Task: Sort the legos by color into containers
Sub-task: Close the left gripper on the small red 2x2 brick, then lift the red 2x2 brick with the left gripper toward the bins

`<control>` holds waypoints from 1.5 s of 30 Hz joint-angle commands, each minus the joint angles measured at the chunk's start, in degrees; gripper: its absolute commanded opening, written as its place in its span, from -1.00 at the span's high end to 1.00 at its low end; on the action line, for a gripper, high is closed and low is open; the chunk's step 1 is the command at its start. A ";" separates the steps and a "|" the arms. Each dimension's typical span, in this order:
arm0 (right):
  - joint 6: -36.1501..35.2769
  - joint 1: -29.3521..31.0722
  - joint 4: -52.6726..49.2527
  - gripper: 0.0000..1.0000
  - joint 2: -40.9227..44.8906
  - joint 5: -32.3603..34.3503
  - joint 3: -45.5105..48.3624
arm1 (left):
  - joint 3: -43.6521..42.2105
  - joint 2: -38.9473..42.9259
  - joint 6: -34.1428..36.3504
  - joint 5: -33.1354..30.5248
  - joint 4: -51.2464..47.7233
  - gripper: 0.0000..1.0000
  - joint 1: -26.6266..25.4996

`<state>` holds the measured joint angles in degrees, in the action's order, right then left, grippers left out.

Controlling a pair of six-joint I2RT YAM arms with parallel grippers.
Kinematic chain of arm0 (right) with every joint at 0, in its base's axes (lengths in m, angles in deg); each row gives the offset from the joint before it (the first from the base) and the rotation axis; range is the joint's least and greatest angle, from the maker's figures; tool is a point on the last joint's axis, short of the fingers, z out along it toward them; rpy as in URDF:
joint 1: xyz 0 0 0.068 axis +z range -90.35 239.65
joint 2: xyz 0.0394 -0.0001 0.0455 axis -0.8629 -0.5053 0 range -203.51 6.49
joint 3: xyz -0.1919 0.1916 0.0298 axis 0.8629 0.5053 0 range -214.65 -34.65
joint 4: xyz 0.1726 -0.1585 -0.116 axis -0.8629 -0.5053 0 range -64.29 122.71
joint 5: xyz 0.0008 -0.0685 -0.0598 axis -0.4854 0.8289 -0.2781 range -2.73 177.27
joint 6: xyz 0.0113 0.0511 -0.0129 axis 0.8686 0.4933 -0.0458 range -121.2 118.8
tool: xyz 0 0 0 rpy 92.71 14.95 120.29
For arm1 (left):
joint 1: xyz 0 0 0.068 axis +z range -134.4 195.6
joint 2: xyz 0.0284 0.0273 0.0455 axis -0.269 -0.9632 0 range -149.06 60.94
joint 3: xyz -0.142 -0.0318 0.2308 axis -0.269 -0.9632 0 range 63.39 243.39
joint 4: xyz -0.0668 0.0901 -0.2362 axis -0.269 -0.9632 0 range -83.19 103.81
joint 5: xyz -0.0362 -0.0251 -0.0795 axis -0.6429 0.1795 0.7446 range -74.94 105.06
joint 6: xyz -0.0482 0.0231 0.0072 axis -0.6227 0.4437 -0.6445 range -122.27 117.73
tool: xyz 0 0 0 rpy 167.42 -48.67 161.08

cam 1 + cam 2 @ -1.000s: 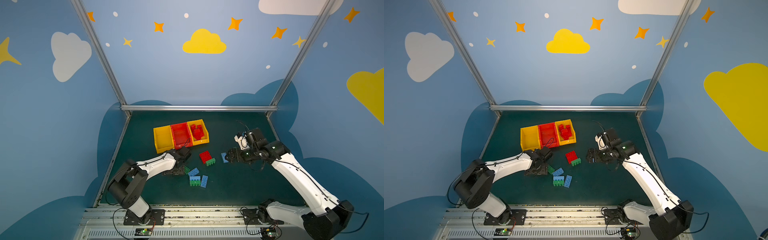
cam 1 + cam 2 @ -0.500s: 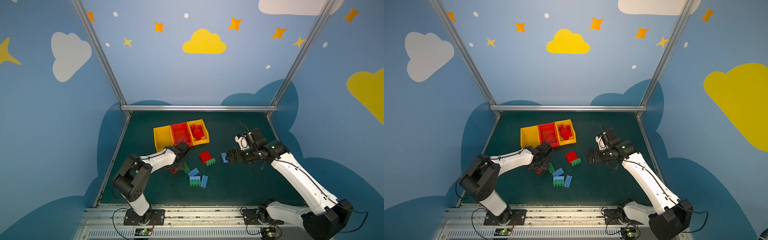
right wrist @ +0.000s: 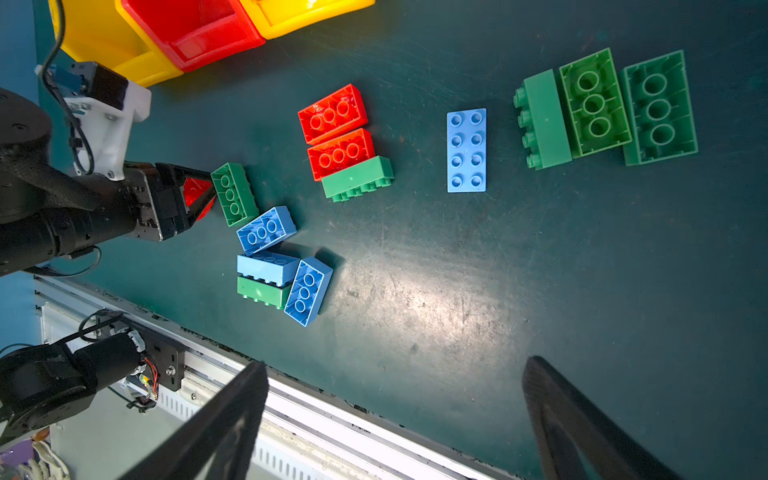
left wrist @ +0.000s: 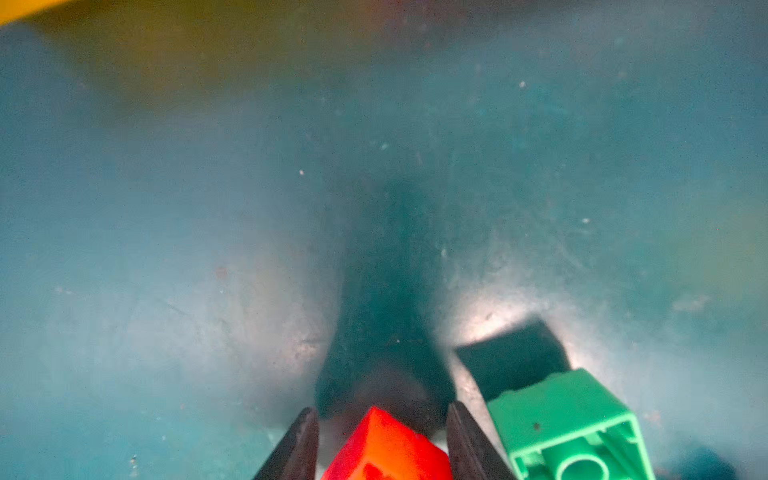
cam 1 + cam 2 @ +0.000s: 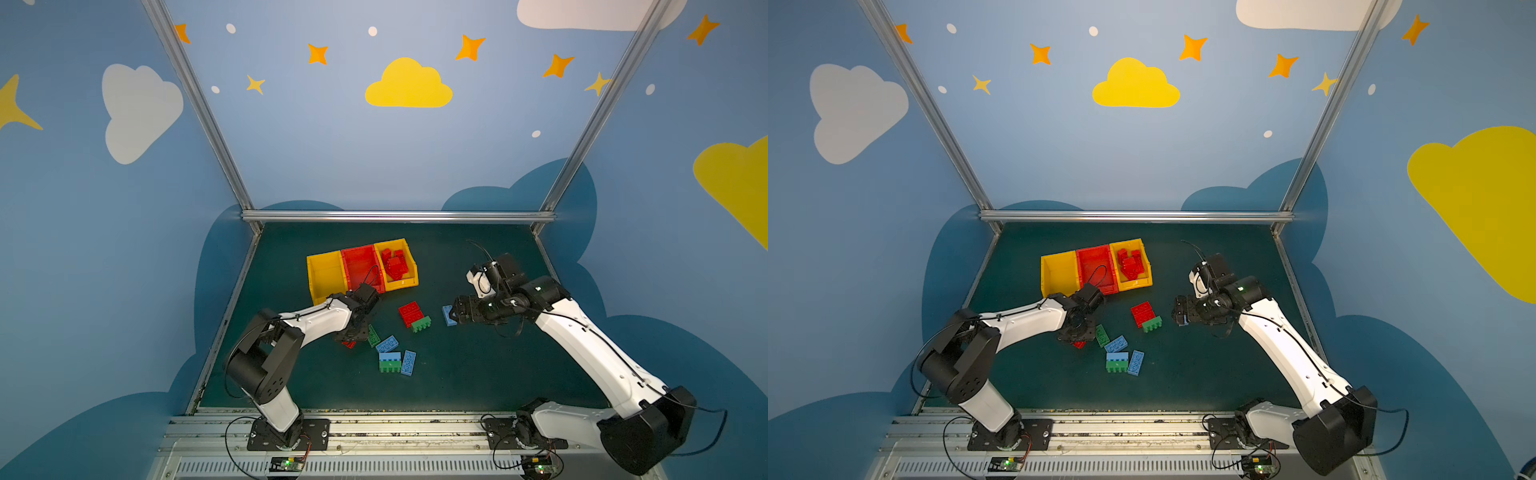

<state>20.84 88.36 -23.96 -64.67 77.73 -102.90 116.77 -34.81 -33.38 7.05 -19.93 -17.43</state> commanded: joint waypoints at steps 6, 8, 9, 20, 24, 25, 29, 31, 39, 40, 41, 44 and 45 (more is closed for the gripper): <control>0.40 0.04 0.85 -0.87 -1.78 -1.34 -2.23 | -4.33 -0.51 -2.69 2.64 -0.30 0.11 -0.51; 0.41 0.03 0.94 -0.87 -2.24 -1.58 -2.65 | -4.58 -0.19 -3.23 2.80 -0.29 0.16 -0.46; 0.35 0.08 0.94 -0.87 -2.47 -1.62 -2.82 | -4.76 0.02 -3.61 2.99 -0.26 0.16 -0.59; 0.28 0.26 2.06 -0.87 -4.26 -2.85 -3.38 | -8.62 4.04 -6.93 3.97 1.23 0.04 -1.72; 0.19 0.26 2.33 -0.87 -4.68 -2.94 -3.47 | -8.90 3.65 -7.12 3.97 1.98 0.10 -1.92; 0.17 0.25 2.39 -0.87 -4.78 -3.03 -3.41 | -8.71 3.39 -7.10 3.80 2.01 0.13 -1.94; -0.22 0.26 2.11 -0.87 -5.24 -2.97 -3.91 | -6.65 1.90 -6.76 3.44 0.86 0.37 -1.88; -0.33 0.25 1.96 -0.87 -5.34 -2.68 -4.23 | -5.26 1.67 -6.53 3.39 -0.39 0.42 -1.88; -0.73 0.12 1.23 -0.87 -4.82 -1.11 -4.89 | 11.41 0.54 -0.77 0.11 -9.56 0.49 -1.24; -0.69 0.12 1.06 -0.87 -4.77 -0.85 -5.00 | 14.17 -0.49 0.01 0.10 -10.19 0.49 -1.01; -0.69 0.04 0.89 -0.87 -4.70 -0.37 -5.09 | 17.42 -1.84 0.86 0.23 -10.61 0.49 -0.61; -0.49 -0.13 0.53 -0.87 -3.98 0.93 -5.02 | 27.17 -6.87 2.92 1.59 -10.87 0.49 0.80; -0.07 -0.27 0.45 -0.87 -3.66 1.51 -4.89 | 30.67 -9.07 3.83 2.24 -10.67 0.49 1.33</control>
<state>20.67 88.36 -21.99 -69.65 77.12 -106.12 141.47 -39.55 -33.27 8.54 -28.10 -17.52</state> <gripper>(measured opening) 0.937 0.313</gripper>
